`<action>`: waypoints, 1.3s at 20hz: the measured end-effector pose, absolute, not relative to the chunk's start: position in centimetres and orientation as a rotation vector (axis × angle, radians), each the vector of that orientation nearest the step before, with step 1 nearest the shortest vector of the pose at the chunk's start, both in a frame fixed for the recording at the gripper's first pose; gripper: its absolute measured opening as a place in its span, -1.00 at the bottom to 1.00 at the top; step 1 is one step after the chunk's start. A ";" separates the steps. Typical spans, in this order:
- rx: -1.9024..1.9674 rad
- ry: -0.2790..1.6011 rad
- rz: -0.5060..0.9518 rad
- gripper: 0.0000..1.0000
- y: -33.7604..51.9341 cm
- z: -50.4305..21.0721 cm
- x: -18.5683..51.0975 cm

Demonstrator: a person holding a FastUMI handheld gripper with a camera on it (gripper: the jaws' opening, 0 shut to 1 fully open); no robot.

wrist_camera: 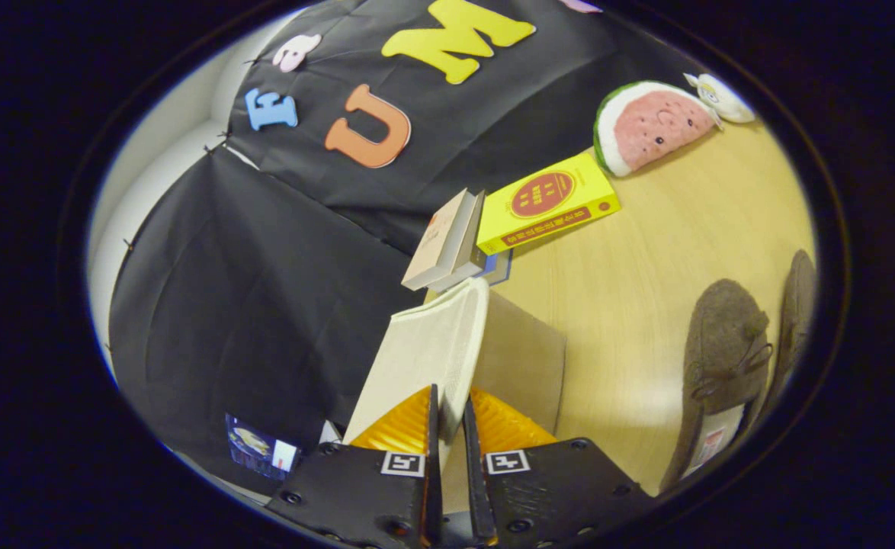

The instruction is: Open the storage box then place both shoes into the box .Put the left shoe in first, then the right shoe, with the right side of both shoes facing outward in a uniform manner.

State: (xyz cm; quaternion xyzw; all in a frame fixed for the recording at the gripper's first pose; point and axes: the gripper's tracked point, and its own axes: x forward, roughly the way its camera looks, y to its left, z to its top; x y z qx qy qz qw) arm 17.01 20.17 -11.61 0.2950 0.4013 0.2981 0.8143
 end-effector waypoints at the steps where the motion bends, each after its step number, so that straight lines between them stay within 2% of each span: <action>1: 0.615 0.851 0.646 -0.71 20.4 -11.1 16.5; 3: 0.583 0.847 0.603 -0.72 20.1 -11.2 16.7; 4: 0.568 0.865 0.596 -0.95 20.4 -11.3 16.6; 15: 0.492 0.855 0.503 -0.96 23.2 -4.4 16.0; 23: 0.458 0.797 0.514 -0.95 31.0 3.2 15.4; 26: 0.442 0.786 0.538 -0.89 34.4 4.8 15.3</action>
